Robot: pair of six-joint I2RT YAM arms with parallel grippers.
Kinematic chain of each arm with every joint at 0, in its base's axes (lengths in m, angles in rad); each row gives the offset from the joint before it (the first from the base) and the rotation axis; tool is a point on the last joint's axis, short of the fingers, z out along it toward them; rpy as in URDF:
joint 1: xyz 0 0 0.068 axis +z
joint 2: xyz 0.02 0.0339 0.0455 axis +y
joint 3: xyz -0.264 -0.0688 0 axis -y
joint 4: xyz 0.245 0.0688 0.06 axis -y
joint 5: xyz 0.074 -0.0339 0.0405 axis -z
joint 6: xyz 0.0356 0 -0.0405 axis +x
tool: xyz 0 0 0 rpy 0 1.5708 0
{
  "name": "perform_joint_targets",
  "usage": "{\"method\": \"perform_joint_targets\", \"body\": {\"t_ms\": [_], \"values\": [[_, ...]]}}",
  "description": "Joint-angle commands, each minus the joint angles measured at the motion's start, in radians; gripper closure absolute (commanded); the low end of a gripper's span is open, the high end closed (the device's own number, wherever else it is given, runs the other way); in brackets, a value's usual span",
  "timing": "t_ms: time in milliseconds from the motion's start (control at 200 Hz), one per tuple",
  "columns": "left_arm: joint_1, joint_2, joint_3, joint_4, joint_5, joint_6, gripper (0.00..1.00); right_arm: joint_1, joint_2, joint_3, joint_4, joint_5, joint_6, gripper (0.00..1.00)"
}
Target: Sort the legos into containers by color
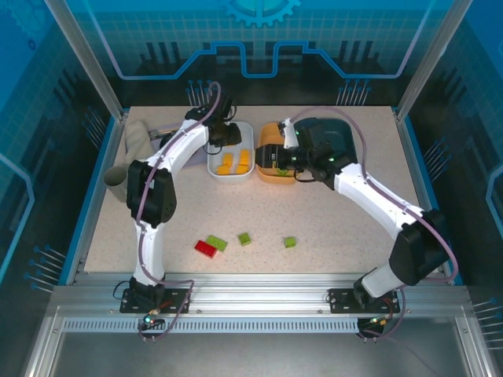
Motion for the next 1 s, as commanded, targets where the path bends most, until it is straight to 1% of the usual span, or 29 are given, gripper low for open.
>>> {"method": "perform_joint_targets", "body": {"t_ms": [0,65,115,230,340,445,585,645,740,840,995], "values": [[0.017,0.095,0.106,-0.065,-0.026,-0.025,0.85,0.004,0.060,0.028,0.227,0.052,0.043,0.25],[0.022,0.150,0.169,-0.082,-0.040,-0.023,0.85,-0.016,0.106,0.044,0.264,0.054,0.083,0.24],[0.023,0.190,0.218,-0.100,-0.059,-0.023,0.85,-0.042,0.147,0.072,0.261,0.030,0.118,0.24],[0.030,0.266,0.310,-0.139,-0.101,-0.041,0.85,-0.096,0.224,0.146,0.205,-0.009,0.173,0.25],[0.036,0.307,0.348,-0.140,-0.117,-0.060,0.85,-0.147,0.287,0.190,0.162,-0.075,0.232,0.25],[0.036,0.348,0.391,-0.168,-0.133,-0.067,0.84,-0.171,0.314,0.234,0.100,-0.110,0.240,0.26],[0.035,0.380,0.420,-0.191,-0.127,-0.071,0.75,-0.173,0.314,0.269,0.046,-0.131,0.221,0.26],[0.034,0.385,0.420,-0.192,-0.124,-0.069,0.66,-0.174,0.313,0.278,0.028,-0.139,0.222,0.26],[0.034,0.385,0.423,-0.201,-0.117,-0.066,0.59,-0.168,0.306,0.300,-0.010,-0.157,0.206,0.26],[0.033,0.365,0.441,-0.203,-0.101,-0.066,0.56,-0.161,0.276,0.310,-0.062,-0.155,0.161,0.25],[0.019,0.291,0.452,-0.189,-0.095,-0.060,0.49,-0.145,0.186,0.248,-0.099,-0.132,0.085,0.25]]}}
